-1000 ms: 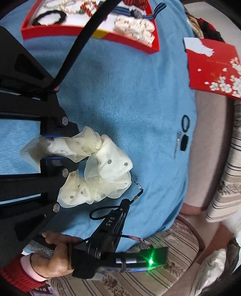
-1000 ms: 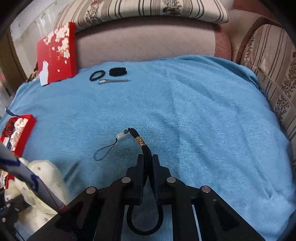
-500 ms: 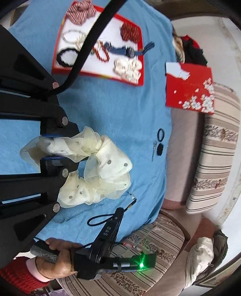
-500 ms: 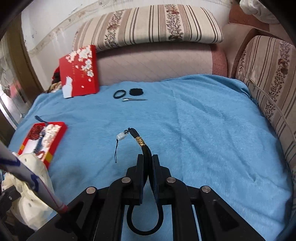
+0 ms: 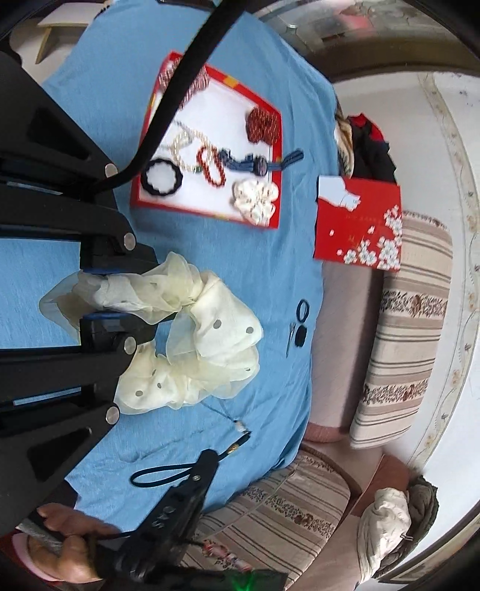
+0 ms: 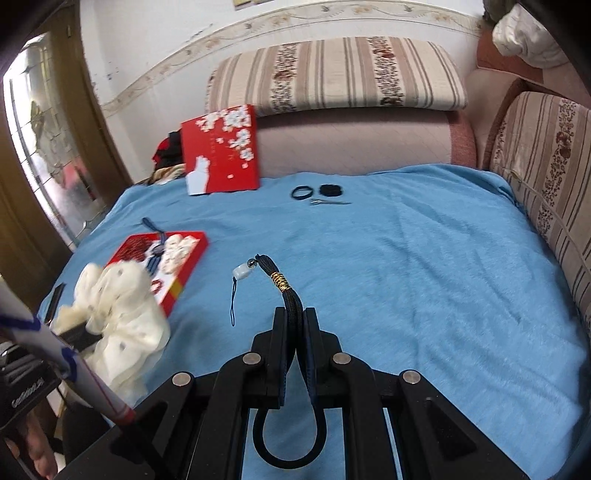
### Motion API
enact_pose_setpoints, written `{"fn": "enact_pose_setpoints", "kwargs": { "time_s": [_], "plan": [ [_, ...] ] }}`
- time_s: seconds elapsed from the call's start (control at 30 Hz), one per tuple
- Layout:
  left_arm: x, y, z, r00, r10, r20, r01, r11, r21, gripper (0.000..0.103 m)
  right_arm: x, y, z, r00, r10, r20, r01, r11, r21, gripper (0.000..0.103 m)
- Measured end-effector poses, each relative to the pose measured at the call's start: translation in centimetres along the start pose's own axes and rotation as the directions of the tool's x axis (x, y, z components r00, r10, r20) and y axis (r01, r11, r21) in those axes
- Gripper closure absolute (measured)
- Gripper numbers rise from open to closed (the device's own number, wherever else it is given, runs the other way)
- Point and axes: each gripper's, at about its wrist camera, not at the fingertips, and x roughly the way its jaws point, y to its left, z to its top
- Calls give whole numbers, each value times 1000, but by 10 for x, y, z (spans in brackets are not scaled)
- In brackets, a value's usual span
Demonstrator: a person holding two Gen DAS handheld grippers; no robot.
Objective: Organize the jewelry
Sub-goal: 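Carry the cream scrunchie and black cord strap over the red tray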
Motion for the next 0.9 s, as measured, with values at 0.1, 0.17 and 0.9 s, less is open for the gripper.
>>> {"fn": "enact_pose_setpoints", "kwargs": {
  "time_s": [0.1, 0.17, 0.9],
  "plan": [
    [-10, 5, -3, 999, 27, 17, -27, 1000, -3, 90, -7, 15, -5, 1000, 9, 6, -9, 1000, -24, 94],
    [-17, 8, -5, 999, 46, 28, -46, 999, -3, 90, -11, 24, -8, 1000, 20, 9, -20, 999, -33, 94],
    [-40, 78, -9, 979, 185, 86, -179, 981, -74, 90, -10, 115, 1, 998, 68, -11, -69, 987, -147, 94]
  ]
}}
